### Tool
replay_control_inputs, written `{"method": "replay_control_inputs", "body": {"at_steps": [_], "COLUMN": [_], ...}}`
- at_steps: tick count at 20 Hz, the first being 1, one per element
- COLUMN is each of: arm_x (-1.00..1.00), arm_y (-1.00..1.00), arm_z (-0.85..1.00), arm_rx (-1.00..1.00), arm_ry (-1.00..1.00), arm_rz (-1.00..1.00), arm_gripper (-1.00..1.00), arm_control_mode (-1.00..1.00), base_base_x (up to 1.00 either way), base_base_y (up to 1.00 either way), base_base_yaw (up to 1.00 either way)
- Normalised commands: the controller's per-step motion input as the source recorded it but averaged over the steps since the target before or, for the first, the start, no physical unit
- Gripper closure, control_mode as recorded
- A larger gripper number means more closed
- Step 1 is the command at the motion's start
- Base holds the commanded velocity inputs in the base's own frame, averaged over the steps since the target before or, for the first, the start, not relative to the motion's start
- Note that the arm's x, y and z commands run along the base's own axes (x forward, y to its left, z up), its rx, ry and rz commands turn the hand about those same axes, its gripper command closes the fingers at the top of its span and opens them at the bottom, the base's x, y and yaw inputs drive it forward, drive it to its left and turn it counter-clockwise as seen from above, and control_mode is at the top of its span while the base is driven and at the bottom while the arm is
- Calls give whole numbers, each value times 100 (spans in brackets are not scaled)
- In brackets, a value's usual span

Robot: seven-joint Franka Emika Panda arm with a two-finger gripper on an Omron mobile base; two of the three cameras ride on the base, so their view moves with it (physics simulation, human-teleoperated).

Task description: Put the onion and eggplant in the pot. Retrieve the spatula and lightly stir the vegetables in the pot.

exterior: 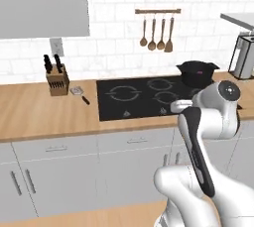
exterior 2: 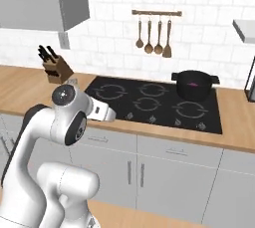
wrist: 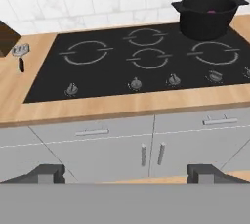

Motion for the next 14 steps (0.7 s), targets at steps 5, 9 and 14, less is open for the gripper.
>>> {"method": "replay_control_inputs", "body": {"at_steps": [5, 9, 14], "arm_x": [0, 0, 0], "arm_y": [0, 0, 0], "arm_z": [0, 0, 0], "arm_rx": [0, 0, 0], "arm_ry": [0, 0, 0], "arm_rz": [0, 0, 0], "arm_gripper": [-100, -100, -100], "arm_control_mode": [100, 100, 100], "base_base_x": [-4, 23, 100], "base_base_y": [100, 100, -4], "base_base_yaw": [1, 6, 14]}}
